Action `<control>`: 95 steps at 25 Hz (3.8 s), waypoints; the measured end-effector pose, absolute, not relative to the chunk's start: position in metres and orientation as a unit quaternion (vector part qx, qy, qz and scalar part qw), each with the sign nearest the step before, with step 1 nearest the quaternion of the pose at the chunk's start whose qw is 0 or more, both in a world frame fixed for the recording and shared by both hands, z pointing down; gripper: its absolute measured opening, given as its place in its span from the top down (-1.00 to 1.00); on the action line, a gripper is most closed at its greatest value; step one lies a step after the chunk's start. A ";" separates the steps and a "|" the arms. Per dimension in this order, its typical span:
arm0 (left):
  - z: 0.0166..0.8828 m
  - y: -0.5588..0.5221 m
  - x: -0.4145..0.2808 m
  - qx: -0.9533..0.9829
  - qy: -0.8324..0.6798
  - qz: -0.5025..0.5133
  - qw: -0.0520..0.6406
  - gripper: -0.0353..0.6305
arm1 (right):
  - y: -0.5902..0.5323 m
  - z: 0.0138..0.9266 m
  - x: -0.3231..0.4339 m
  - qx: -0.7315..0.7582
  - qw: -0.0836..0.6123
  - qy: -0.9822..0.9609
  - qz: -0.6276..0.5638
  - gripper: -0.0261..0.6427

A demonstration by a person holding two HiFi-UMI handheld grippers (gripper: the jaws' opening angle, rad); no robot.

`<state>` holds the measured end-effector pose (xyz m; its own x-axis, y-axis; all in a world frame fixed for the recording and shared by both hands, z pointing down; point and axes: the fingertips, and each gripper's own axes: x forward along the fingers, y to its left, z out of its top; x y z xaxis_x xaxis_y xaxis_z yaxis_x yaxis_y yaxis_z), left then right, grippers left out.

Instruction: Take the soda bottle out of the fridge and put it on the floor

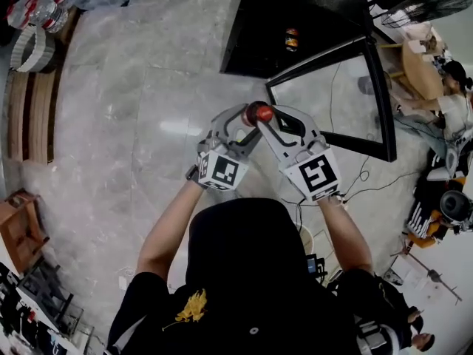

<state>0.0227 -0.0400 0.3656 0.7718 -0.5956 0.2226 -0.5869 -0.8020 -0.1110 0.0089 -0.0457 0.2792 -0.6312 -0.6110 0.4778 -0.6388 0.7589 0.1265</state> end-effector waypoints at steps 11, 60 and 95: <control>0.487 -0.063 0.015 -0.941 0.306 -0.146 0.010 0.06 | -0.072 0.409 0.005 0.274 0.350 -0.890 0.100 0.56; 0.852 -0.063 -0.136 -0.840 0.454 -0.161 -0.249 0.39 | -0.102 1.207 0.101 0.412 0.531 -0.677 0.300 0.59; 0.369 0.029 -0.130 -0.917 0.352 -0.118 -0.149 0.84 | 0.089 0.462 0.042 0.630 0.205 -0.692 0.287 0.94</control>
